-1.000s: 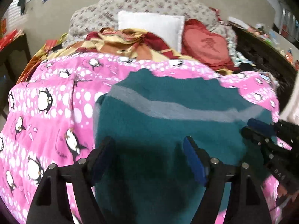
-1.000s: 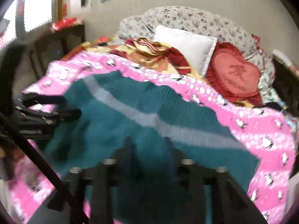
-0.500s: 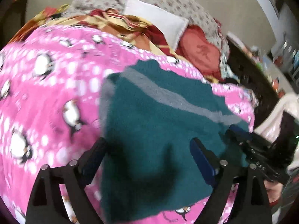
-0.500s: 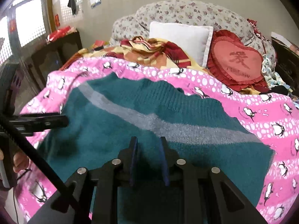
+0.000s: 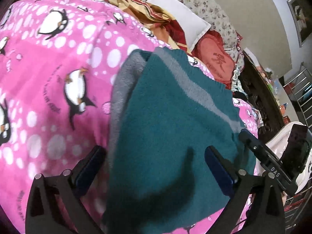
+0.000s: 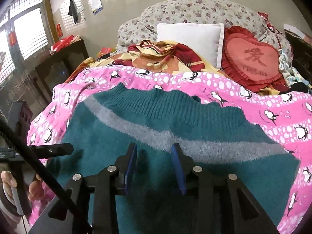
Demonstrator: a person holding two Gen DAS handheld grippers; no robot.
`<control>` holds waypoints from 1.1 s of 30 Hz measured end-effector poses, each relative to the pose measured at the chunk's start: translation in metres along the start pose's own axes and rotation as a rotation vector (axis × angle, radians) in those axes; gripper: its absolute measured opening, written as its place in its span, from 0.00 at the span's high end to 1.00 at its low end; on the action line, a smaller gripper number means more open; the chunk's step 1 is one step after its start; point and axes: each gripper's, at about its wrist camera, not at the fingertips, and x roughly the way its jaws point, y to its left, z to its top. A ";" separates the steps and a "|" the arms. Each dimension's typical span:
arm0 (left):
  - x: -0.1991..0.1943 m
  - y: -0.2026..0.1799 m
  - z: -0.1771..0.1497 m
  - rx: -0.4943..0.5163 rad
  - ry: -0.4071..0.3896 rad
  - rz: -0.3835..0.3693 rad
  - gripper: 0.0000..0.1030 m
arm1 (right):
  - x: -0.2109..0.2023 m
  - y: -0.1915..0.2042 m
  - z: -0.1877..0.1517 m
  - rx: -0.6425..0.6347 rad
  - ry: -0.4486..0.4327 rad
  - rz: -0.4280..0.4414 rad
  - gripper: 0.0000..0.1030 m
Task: Fold small clothes
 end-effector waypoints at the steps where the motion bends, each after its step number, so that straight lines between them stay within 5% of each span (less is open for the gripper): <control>1: 0.003 -0.002 0.001 0.005 0.004 -0.018 0.01 | 0.001 0.000 0.001 -0.007 -0.002 -0.009 0.62; 3: 0.006 -0.007 0.000 0.043 0.016 -0.023 0.02 | 0.002 -0.002 0.002 -0.003 -0.010 -0.007 0.65; 8: 0.003 -0.009 -0.001 0.068 0.015 -0.020 0.62 | 0.012 -0.006 0.002 0.026 0.003 0.018 0.67; 10: 0.000 0.000 0.001 0.022 0.031 -0.061 0.67 | 0.012 -0.008 0.002 0.034 0.000 0.023 0.67; 18: -0.022 -0.029 -0.007 0.120 -0.016 -0.028 0.73 | -0.002 -0.007 0.009 0.029 -0.059 0.032 0.68; 20: -0.022 -0.029 -0.004 0.097 -0.007 -0.030 0.74 | 0.015 -0.009 0.009 0.050 -0.018 0.017 0.83; 24: -0.034 -0.050 -0.002 0.121 -0.005 -0.022 0.75 | 0.027 -0.022 0.005 0.102 -0.024 0.051 0.85; 33: -0.055 -0.174 -0.018 0.384 -0.021 -0.006 0.75 | 0.030 -0.062 -0.001 0.276 -0.049 0.243 0.89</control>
